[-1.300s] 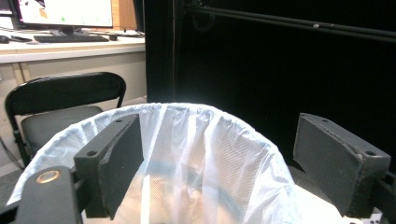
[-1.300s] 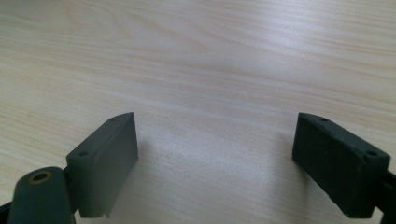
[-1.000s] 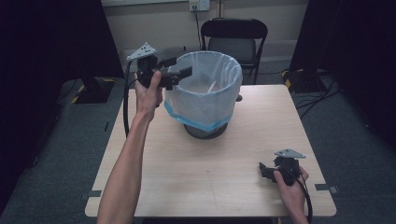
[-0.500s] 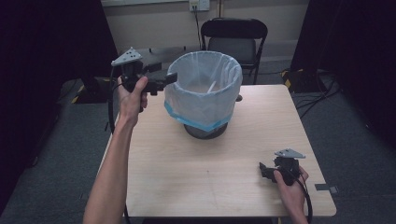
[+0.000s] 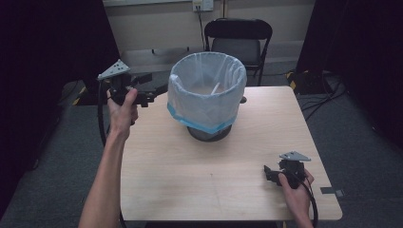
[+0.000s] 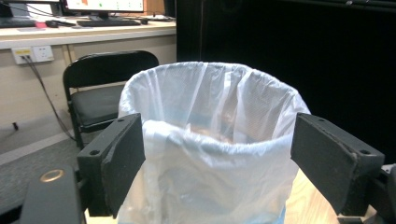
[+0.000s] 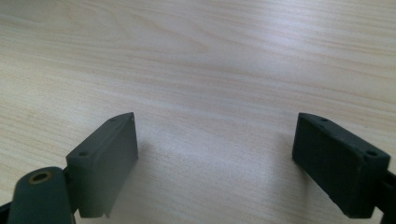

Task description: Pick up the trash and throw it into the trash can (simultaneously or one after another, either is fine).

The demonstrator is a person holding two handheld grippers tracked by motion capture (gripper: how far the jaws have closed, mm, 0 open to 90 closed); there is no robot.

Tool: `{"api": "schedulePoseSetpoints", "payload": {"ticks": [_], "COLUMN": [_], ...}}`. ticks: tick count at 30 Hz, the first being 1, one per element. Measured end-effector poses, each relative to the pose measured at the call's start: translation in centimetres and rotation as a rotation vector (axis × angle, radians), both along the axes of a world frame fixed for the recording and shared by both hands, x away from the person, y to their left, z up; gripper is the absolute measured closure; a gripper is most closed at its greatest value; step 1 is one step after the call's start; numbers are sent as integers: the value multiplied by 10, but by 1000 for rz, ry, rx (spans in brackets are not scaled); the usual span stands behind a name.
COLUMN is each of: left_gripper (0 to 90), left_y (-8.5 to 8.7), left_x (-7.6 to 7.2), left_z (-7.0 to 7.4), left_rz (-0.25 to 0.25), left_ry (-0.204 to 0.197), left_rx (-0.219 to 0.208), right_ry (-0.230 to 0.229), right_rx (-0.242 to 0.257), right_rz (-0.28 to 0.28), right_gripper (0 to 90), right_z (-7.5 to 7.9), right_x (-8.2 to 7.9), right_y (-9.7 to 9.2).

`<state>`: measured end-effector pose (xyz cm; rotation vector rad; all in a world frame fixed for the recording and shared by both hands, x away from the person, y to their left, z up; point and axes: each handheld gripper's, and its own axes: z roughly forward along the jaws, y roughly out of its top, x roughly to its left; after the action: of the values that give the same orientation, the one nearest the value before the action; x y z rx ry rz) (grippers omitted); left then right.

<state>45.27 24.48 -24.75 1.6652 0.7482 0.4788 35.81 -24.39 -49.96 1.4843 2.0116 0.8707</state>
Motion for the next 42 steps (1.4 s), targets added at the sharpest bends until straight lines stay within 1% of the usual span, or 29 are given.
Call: {"api": "schedulePoseSetpoints", "payload": {"ticks": [2,3,4,6,11,12,13,14,15,16,18,19,20,21,22,23,29,30,32,33,34,35,38,39,42], "left_gripper": [175,177,179,179,184,183,183,182,178,178,176,174,174,174,174,175,179,179,179,179,178,175,178,178,178], "left_y": [3,7,7,11,19,19,20,20,19,19,20,22,22,23,24,25,33,35,38,40,41,42,43,44,44], "left_x": [-3,-5,-5,-6,-13,-13,-14,-16,-18,-19,-23,-28,-28,-30,-32,-35,-48,-49,-53,-56,-57,-59,-64,-66,-70], "left_z": [-2,-5,-5,-12,-25,-25,-26,-27,-28,-29,-33,-36,-36,-40,-42,-45,-60,-63,-69,-73,-76,-80,-90,-93,-103], "left_rz": [2,8,8,11,11,11,7,3,10,9,10,18,18,21,31,33,20,23,44,61,67,71,98,103,113], "left_ry": [-2,7,7,26,31,31,36,40,40,42,48,49,49,63,74,71,75,84,77,72,71,80,91,96,114], "left_rx": [6,22,22,34,35,35,25,29,46,52,53,51,51,51,59,67,79,78,83,75,69,67,85,85,112], "right_ry": [1,1,1,0,0,0,0,0,0,1,0,1,1,0,0,1,0,0,1,1,0,1,0,1,0], "right_rx": [0,0,0,0,0,0,0,0,0,0,0,0,0,0,0,1,0,0,0,0,0,0,0,0,0], "right_rz": [0,0,0,0,0,0,0,0,0,-1,0,0,0,0,0,0,0,0,-1,-1,0,-1,0,-1,0], "right_gripper": [134,134,134,134,134,134,134,134,134,134,134,134,134,134,134,134,134,134,134,134,134,134,134,134,134], "right_z": [0,0,0,0,0,0,0,0,0,0,0,0,0,0,0,0,0,0,0,0,0,0,0,0,0], "right_x": [0,0,0,0,0,0,0,0,0,0,0,0,0,0,0,0,0,0,0,0,0,0,0,0,0], "right_y": [0,0,0,0,0,0,0,0,0,0,0,0,0,0,0,0,0,0,0,0,0,0,0,0,0]}}
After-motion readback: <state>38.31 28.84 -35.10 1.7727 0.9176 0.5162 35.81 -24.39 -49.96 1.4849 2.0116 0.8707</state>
